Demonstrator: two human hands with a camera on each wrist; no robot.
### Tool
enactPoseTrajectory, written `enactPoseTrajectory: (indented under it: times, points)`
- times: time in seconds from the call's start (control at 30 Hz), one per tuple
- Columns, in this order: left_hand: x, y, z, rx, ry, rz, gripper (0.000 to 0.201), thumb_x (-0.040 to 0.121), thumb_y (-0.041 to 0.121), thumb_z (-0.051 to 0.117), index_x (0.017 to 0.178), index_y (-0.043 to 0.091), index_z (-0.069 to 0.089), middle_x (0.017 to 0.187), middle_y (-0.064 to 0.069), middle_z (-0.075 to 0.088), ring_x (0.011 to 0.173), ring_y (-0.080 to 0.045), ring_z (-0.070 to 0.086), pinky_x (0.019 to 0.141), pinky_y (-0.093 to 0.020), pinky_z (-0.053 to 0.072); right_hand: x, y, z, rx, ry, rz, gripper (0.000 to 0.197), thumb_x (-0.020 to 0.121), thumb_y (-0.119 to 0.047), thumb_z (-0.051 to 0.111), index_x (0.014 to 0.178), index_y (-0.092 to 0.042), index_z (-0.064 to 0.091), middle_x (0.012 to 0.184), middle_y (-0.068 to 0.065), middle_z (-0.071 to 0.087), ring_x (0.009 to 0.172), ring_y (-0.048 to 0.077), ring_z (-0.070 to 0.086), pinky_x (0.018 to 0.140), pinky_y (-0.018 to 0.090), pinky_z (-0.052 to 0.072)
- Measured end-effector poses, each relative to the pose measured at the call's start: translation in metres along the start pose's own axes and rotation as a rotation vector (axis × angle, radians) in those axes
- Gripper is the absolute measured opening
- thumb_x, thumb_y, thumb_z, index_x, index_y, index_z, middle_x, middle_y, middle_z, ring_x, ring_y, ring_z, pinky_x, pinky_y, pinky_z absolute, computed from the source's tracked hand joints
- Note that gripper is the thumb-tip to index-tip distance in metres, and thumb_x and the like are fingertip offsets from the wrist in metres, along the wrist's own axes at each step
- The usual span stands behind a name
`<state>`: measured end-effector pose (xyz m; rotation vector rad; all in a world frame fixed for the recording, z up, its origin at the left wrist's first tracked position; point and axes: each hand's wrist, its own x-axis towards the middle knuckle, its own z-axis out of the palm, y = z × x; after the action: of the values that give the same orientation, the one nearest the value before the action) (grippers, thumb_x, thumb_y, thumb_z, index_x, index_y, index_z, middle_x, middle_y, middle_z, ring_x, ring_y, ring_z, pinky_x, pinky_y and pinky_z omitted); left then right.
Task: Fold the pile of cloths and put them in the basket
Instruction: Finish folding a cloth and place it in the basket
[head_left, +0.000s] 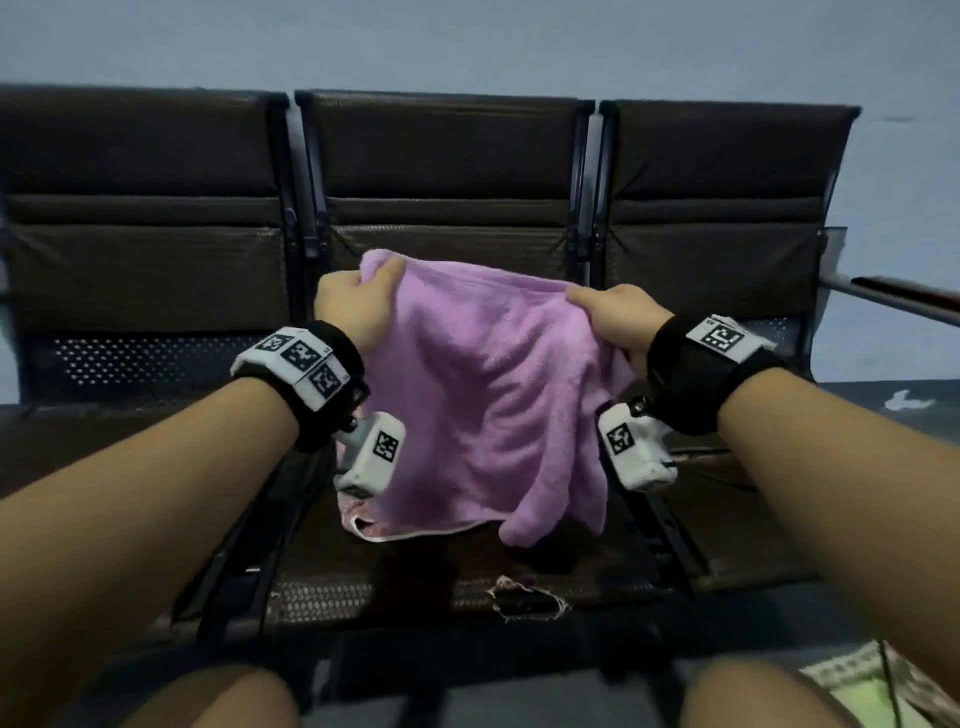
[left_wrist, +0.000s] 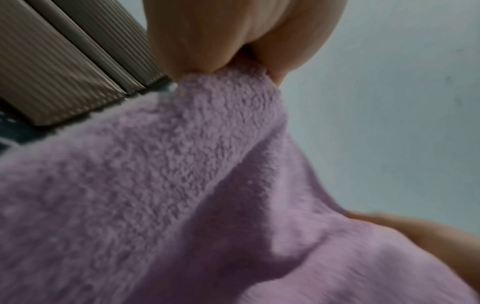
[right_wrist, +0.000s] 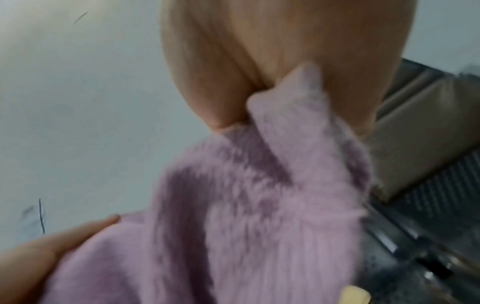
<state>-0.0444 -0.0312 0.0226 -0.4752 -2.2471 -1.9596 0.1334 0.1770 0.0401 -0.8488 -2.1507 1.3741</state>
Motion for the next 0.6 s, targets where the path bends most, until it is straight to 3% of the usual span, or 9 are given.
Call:
enactPoseTrajectory:
  times: [0.1, 0.13, 0.2, 0.27, 0.33, 0.43, 0.47, 0.53, 0.6]
  points:
    - [-0.020, 0.016, 0.024, -0.017, -0.060, -0.039, 0.053, 0.078, 0.056, 0.054, 0.075, 0.006, 0.071, 0.078, -0.005, 0.071, 0.077, -0.021, 0.067, 0.075, -0.035, 0.055, -0.011, -0.012, 0.015, 0.164, -0.086, 0.069, 0.032, 0.097, -0.019, 0.057, 0.115, 0.006, 0.065, 0.103, 0.020, 0.072, 0.089, 0.035, 0.071, 0.079, 0.046, 0.059]
    - [-0.031, 0.019, 0.034, -0.042, -0.132, -0.016, 0.056, 0.076, 0.057, 0.055, 0.078, 0.005, 0.073, 0.079, -0.007, 0.073, 0.076, -0.020, 0.067, 0.073, -0.034, 0.055, -0.015, -0.016, 0.020, 0.221, -0.118, 0.083, 0.032, 0.097, -0.017, 0.054, 0.120, 0.003, 0.065, 0.106, 0.020, 0.071, 0.088, 0.034, 0.071, 0.076, 0.046, 0.059]
    - [-0.057, 0.020, 0.048, -0.077, -0.307, 0.090, 0.051, 0.072, 0.058, 0.063, 0.070, 0.008, 0.073, 0.068, -0.004, 0.068, 0.063, -0.013, 0.056, 0.061, -0.031, 0.045, -0.021, -0.023, 0.030, 0.344, -0.176, 0.112, 0.030, 0.100, -0.021, 0.049, 0.119, -0.006, 0.067, 0.088, 0.012, 0.068, 0.064, 0.022, 0.066, 0.053, 0.031, 0.054]
    - [-0.078, 0.019, 0.054, -0.022, -0.451, 0.242, 0.037, 0.079, 0.049, 0.070, 0.066, 0.015, 0.072, 0.059, 0.004, 0.064, 0.058, -0.006, 0.051, 0.059, -0.029, 0.042, -0.027, -0.025, 0.034, 0.389, -0.240, 0.136, 0.029, 0.100, -0.036, 0.052, 0.104, -0.013, 0.069, 0.072, 0.007, 0.065, 0.052, 0.016, 0.062, 0.047, 0.023, 0.049]
    - [-0.084, 0.014, 0.053, -0.002, -0.556, 0.304, 0.027, 0.086, 0.037, 0.072, 0.070, 0.015, 0.075, 0.061, 0.005, 0.067, 0.061, -0.003, 0.055, 0.063, -0.028, 0.045, -0.030, -0.020, 0.034, 0.324, -0.277, 0.121, 0.029, 0.092, -0.035, 0.064, 0.094, -0.007, 0.070, 0.072, 0.008, 0.068, 0.057, 0.018, 0.066, 0.052, 0.025, 0.052]
    - [-0.084, 0.015, 0.043, -0.176, -0.710, 0.083, 0.030, 0.088, 0.030, 0.066, 0.072, 0.008, 0.077, 0.070, -0.005, 0.072, 0.059, -0.009, 0.059, 0.057, -0.020, 0.047, -0.030, -0.010, 0.033, 0.202, -0.217, 0.093, 0.007, 0.086, -0.005, 0.061, 0.087, -0.005, 0.068, 0.079, 0.014, 0.066, 0.070, 0.026, 0.066, 0.064, 0.035, 0.055]
    - [-0.082, 0.015, 0.041, -0.222, -0.697, 0.014, 0.029, 0.088, 0.029, 0.062, 0.075, 0.009, 0.078, 0.076, -0.007, 0.074, 0.060, -0.012, 0.061, 0.053, -0.019, 0.047, -0.030, -0.007, 0.031, 0.162, -0.196, 0.093, 0.013, 0.082, 0.001, 0.056, 0.084, -0.006, 0.067, 0.084, 0.016, 0.066, 0.079, 0.030, 0.065, 0.073, 0.043, 0.056]
    - [-0.075, 0.013, 0.037, -0.178, -0.536, 0.023, 0.016, 0.087, 0.013, 0.059, 0.095, 0.009, 0.072, 0.095, -0.010, 0.073, 0.078, -0.022, 0.066, 0.058, -0.024, 0.050, -0.030, -0.005, 0.027, 0.116, -0.221, 0.081, 0.026, 0.078, 0.004, 0.049, 0.092, -0.005, 0.069, 0.099, 0.018, 0.067, 0.097, 0.034, 0.064, 0.091, 0.049, 0.054]
    - [-0.065, 0.011, 0.034, -0.134, -0.488, 0.059, 0.047, 0.082, -0.008, 0.057, 0.125, 0.011, 0.055, 0.116, -0.008, 0.065, 0.102, -0.024, 0.064, 0.074, -0.030, 0.056, -0.031, -0.004, 0.025, 0.136, -0.320, 0.078, 0.044, 0.079, 0.004, 0.046, 0.111, -0.012, 0.072, 0.109, 0.017, 0.069, 0.102, 0.033, 0.066, 0.093, 0.047, 0.056]
